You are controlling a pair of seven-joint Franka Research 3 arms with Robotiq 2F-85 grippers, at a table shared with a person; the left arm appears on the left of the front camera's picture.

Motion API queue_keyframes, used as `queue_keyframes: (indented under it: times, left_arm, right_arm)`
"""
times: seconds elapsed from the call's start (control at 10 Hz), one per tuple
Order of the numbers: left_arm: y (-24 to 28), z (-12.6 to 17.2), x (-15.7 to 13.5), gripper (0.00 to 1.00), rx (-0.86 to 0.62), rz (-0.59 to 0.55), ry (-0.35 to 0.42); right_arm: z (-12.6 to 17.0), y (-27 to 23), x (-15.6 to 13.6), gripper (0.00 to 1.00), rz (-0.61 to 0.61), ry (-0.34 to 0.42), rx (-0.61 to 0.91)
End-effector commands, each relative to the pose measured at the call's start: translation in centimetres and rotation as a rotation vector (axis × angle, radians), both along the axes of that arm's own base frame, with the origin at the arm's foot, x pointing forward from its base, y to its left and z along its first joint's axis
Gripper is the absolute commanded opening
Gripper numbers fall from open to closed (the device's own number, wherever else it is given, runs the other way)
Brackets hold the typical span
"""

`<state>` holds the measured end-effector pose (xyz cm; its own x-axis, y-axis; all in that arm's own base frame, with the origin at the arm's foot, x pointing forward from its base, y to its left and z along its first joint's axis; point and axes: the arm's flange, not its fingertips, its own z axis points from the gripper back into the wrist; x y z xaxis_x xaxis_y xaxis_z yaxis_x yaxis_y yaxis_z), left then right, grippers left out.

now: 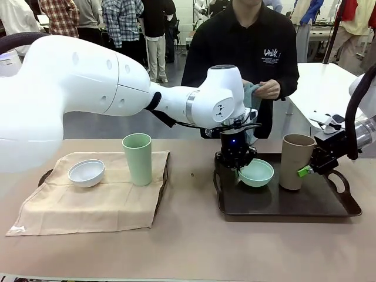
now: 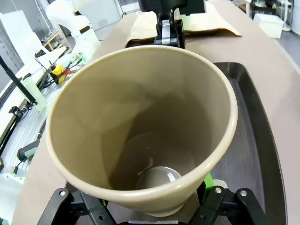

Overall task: Set up a tray with a mat and arrange the tableware.
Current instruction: Pick up the Picnic Bowl and Reusable plastic cup from the Handle tray in front of the human's position and hold them in the air.

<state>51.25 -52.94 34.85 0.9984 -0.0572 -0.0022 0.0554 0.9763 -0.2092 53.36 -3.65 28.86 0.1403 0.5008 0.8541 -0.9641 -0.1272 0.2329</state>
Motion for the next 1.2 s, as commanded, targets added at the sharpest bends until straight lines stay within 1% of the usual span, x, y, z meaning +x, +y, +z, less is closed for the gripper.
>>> queue_keyframes:
  times: [0.0, 0.1, 0.2, 0.3, 0.4, 0.5, 0.7, 0.8, 0.9, 1.0, 1.1]
  left_arm:
    - [0.4, 1.3, -0.6, 0.0, 0.037, -0.019, -0.032]
    - [0.3, 2.7, -1.2, 0.0, 0.036, -0.013, -0.014]
    - [0.2, 5.2, -1.8, 0.0, 0.005, -0.025, -0.042]
    - [0.1, 8.3, -2.8, 0.0, -0.026, -0.035, -0.072]
    - [-0.3, 11.1, -3.6, 0.0, -0.048, -0.059, -0.1]
    - [-0.8, 14.2, -4.8, 0.0, -0.044, -0.084, -0.136]
    - [-2.1, 20.6, -7.3, 0.0, -0.027, -0.128, -0.241]
    - [-2.4, 22.6, -8.1, 0.0, -0.018, -0.126, -0.263]
    - [-2.2, 23.3, -8.8, 0.0, 0.002, -0.11, -0.277]
    - [-1.7, 21.8, -8.1, 0.0, -0.058, -0.137, -0.233]
    - [-1.7, 21.8, -8.1, 0.0, -0.058, -0.137, -0.233]
  right_arm:
    - [1.8, -1.3, -0.8, 0.28, -0.014, -0.054, 0.078]
    - [4.0, -2.3, -2.0, 0.28, -0.028, -0.072, 0.123]
    - [6.7, -3.7, -3.5, 0.28, -0.061, -0.121, 0.141]
    - [9.8, -5.0, -5.3, 0.28, -0.079, -0.172, 0.157]
    - [12.3, -5.9, -6.6, 0.28, -0.094, -0.213, 0.165]
    - [14.2, -6.3, -7.9, 0.28, -0.104, -0.24, 0.155]
    - [17.0, -6.6, -10.0, 0.28, -0.123, -0.286, 0.088]
    - [17.8, -6.7, -10.6, 0.28, -0.15, -0.288, 0.043]
    - [18.2, -6.6, -10.6, 0.28, -0.167, -0.294, 0.004]
    - [18.5, -7.7, -9.7, 0.28, -0.116, -0.299, 0.104]
    - [18.5, -7.7, -9.7, 0.28, -0.116, -0.299, 0.104]
